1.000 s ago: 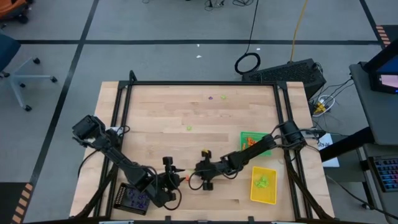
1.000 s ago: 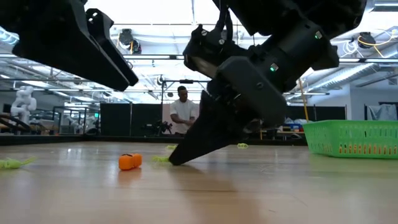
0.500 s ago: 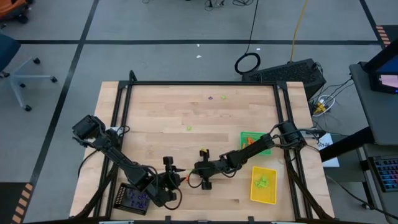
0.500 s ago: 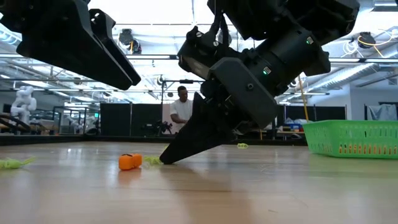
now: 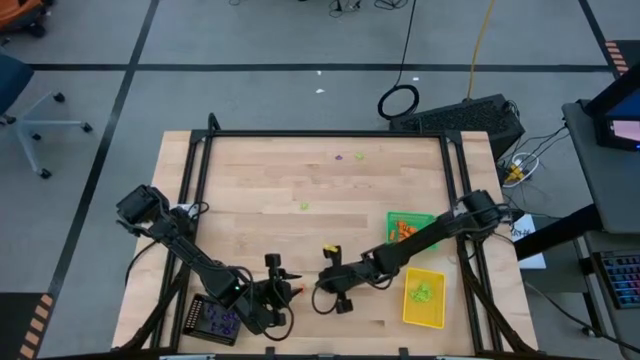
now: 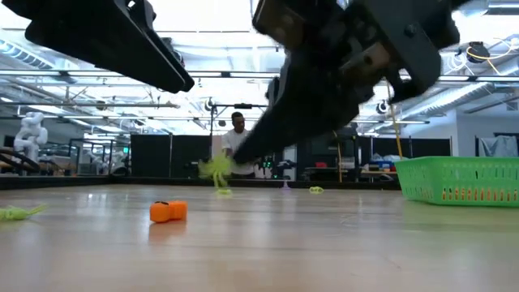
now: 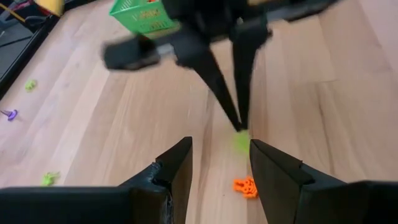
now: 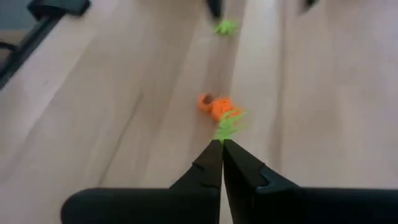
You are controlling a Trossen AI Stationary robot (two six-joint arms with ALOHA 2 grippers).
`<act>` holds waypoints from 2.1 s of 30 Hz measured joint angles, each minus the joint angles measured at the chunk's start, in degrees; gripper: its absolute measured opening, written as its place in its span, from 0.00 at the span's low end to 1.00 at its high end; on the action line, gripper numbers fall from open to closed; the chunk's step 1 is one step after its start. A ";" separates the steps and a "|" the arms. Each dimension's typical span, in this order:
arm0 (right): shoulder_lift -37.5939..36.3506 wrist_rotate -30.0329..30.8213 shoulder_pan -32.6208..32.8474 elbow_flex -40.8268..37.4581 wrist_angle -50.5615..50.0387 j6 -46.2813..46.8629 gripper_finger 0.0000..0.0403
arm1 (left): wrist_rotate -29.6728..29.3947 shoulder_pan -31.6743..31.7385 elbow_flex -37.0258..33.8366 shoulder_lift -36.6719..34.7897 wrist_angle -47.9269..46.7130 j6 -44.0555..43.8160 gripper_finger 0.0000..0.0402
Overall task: Sort Halloween decoration
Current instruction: Put the green spider toy into the yellow bin
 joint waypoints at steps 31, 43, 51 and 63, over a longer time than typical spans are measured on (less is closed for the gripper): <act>-23.08 11.97 13.98 -9.15 -8.05 -4.56 0.00 | -3.17 0.39 0.10 -2.54 14.86 6.93 0.39; -23.10 12.02 11.35 -25.40 30.93 -11.97 0.00 | -3.23 0.42 0.08 -3.52 14.93 5.94 0.39; -23.15 12.02 11.00 -25.83 33.73 -12.62 0.00 | -3.02 0.37 0.08 -3.52 15.00 5.46 0.39; -23.15 12.02 11.00 -25.84 33.81 -13.47 0.00 | -2.97 0.37 0.08 -3.50 15.01 5.38 0.39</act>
